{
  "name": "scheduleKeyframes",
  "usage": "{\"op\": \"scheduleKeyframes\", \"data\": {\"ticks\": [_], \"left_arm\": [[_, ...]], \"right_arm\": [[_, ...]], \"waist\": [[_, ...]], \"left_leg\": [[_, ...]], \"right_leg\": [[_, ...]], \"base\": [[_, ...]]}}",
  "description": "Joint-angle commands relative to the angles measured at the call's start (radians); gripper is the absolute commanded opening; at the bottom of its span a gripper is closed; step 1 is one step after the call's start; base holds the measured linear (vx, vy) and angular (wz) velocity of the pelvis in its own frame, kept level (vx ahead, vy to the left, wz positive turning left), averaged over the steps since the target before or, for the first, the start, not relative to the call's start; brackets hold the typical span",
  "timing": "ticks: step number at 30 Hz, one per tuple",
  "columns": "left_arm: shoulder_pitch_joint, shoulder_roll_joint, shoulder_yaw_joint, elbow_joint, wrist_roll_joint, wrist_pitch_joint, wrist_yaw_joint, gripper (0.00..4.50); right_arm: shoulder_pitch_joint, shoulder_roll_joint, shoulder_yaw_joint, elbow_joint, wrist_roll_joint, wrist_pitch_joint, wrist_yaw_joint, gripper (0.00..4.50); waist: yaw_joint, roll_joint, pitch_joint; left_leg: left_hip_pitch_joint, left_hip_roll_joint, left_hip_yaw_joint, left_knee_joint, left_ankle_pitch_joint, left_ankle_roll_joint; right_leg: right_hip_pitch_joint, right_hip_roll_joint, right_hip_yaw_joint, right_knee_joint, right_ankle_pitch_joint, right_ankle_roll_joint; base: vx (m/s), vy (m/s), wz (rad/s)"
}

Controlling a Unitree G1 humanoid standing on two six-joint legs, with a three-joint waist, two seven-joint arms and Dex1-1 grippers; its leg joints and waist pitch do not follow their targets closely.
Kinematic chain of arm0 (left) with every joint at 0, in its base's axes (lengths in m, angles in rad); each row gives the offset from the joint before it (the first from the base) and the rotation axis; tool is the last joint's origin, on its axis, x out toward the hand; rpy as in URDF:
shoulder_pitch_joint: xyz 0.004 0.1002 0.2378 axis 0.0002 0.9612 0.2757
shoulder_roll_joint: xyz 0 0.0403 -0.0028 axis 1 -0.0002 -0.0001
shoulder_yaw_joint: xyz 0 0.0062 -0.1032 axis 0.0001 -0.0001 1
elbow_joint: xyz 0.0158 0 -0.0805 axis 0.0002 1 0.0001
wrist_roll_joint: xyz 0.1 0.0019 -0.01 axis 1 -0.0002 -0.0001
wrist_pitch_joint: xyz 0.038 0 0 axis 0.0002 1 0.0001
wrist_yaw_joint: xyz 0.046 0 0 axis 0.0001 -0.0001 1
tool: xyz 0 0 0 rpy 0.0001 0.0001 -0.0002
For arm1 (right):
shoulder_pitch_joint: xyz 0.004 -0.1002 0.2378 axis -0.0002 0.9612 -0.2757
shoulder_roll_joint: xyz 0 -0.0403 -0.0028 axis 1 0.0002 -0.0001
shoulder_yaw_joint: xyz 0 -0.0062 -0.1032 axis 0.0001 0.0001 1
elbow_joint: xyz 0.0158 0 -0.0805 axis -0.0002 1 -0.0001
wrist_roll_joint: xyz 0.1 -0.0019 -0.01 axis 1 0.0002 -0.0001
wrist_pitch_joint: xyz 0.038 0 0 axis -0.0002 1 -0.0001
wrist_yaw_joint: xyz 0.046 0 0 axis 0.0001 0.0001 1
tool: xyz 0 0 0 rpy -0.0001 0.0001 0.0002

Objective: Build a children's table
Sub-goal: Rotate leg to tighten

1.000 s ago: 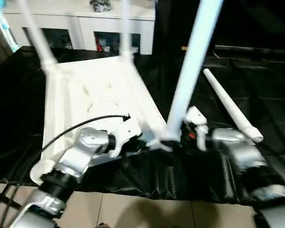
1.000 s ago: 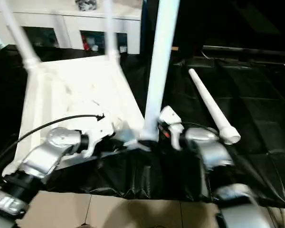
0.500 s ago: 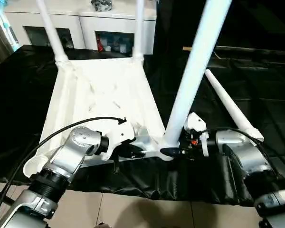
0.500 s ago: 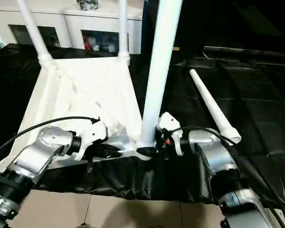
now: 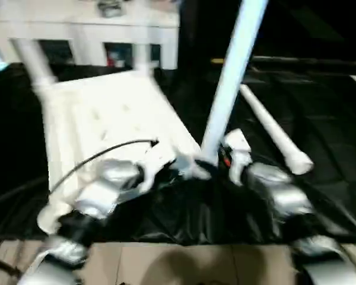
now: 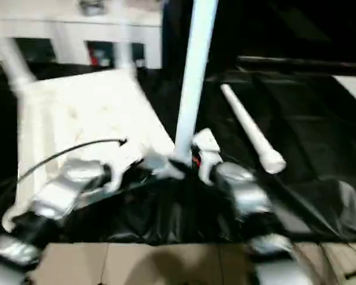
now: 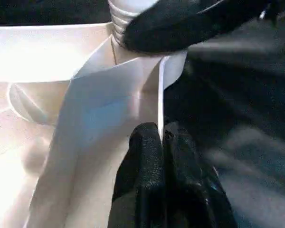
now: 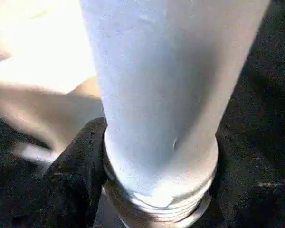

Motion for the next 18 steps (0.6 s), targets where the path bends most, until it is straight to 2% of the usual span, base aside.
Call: {"op": "scheduleKeyframes", "data": {"ticks": [1,2,4,6,7,8,10,12,13,14,18], "left_arm": [[-0.047,-0.053,0.012,-0.037,-0.016,0.001,0.058,0.0],[-0.046,-0.07,0.011,-0.041,-0.012,0.001,0.077,0.0],[-0.043,-0.084,0.008,-0.045,-0.006,0.002,0.092,0.0],[-0.033,-0.099,-0.001,-0.055,0.001,-0.002,0.099,0.0],[-0.028,-0.101,-0.005,-0.058,0.002,-0.004,0.098,0.0],[-0.025,-0.1,-0.009,-0.059,0.004,-0.009,0.096,0.0],[-0.014,-0.085,-0.017,-0.065,0.004,-0.028,0.076,0.0],[-0.01,-0.081,-0.018,-0.066,0.003,-0.031,0.071,0.0],[-0.006,-0.073,-0.019,-0.069,0.0,-0.035,0.063,0.0],[0.006,-0.056,-0.021,-0.08,-0.006,-0.044,0.043,0.0],[0.03,-0.023,-0.028,-0.108,-0.024,-0.066,-0.016,0.0]], "right_arm": [[-0.012,0.056,0.028,0.068,-0.007,0.008,-0.066,2.74],[-0.032,0.075,0.012,0.1,-0.002,-0.002,-0.114,2.74],[-0.05,0.092,-0.004,0.128,-0.001,-0.015,-0.148,2.74],[-0.069,0.111,-0.021,0.154,0.008,-0.029,-0.156,2.74],[-0.074,0.115,-0.027,0.157,0.015,-0.028,-0.145,3.3],[-0.075,0.115,-0.028,0.156,0.022,-0.026,-0.127,3.3],[-0.073,0.099,-0.016,0.141,0.016,-0.025,-0.073,3.54],[-0.072,0.093,-0.01,0.135,0.011,-0.026,-0.061,3.65],[-0.069,0.081,0.001,0.13,0.0,-0.032,-0.048,3.78],[-0.06,0.053,0.021,0.114,-0.014,-0.043,-0.008,3.78],[-0.037,-0.005,0.052,0.073,-0.021,-0.048,0.096,3.78]], "waist": [[0.006,0.003,-0.074],[0.004,0.001,-0.075],[0.001,0.005,-0.077],[0.001,0.003,-0.08],[0.002,0.001,-0.079],[0.004,0.001,-0.08],[0.007,0.004,-0.079],[0.011,0.003,-0.08],[0.013,0.009,-0.08],[0.014,0.006,-0.08],[0.02,0.009,-0.077]], "left_leg": [[0.006,0.008,-0.011,-0.067,-0.299,0.005],[0.002,0.012,-0.009,-0.069,-0.283,0.01],[0.003,0.012,-0.008,-0.068,-0.283,0.014],[0.0,0.012,-0.006,-0.067,-0.258,0.023],[0.0,0.012,-0.003,-0.067,-0.245,0.032],[-0.001,0.011,-0.001,-0.066,-0.23,0.039],[-0.002,0.012,-0.001,-0.067,-0.22,0.046],[-0.005,0.013,-0.001,-0.067,-0.205,0.049],[-0.003,0.014,-0.002,-0.068,-0.204,0.046],[-0.003,0.014,-0.001,-0.067,-0.209,0.046],[0.001,0.016,-0.001,-0.068,-0.233,0.045]], "right_leg": [[0.051,-0.072,0.033,-0.109,-0.523,-0.097],[0.049,-0.072,0.038,-0.099,-0.458,-0.122],[0.051,-0.07,0.038,-0.094,-0.412,-0.145],[0.055,-0.07,0.041,-0.087,-0.349,-0.167],[0.055,-0.068,0.042,-0.085,-0.316,-0.178],[0.058,-0.068,0.043,-0.082,-0.294,-0.185],[0.06,-0.069,0.044,-0.082,-0.286,-0.19],[0.064,-0.07,0.043,-0.08,-0.277,-0.191],[0.063,-0.07,0.043,-0.08,-0.278,-0.192],[0.063,-0.069,0.043,-0.081,-0.281,-0.192],[0.06,-0.069,0.043,-0.084,-0.312,-0.19]], "base": [[0.0,0.0,0.0],[0.0,0.0,0.0],[0.0,0.0,0.0],[0.0,0.0,0.0],[0.0,0.0,0.0],[0.0,0.0,0.0],[0.0,0.0,0.0],[0.0,0.0,0.0],[0.0,0.0,0.0],[0.0,0.0,0.0],[0.0,0.0,0.0]]}}
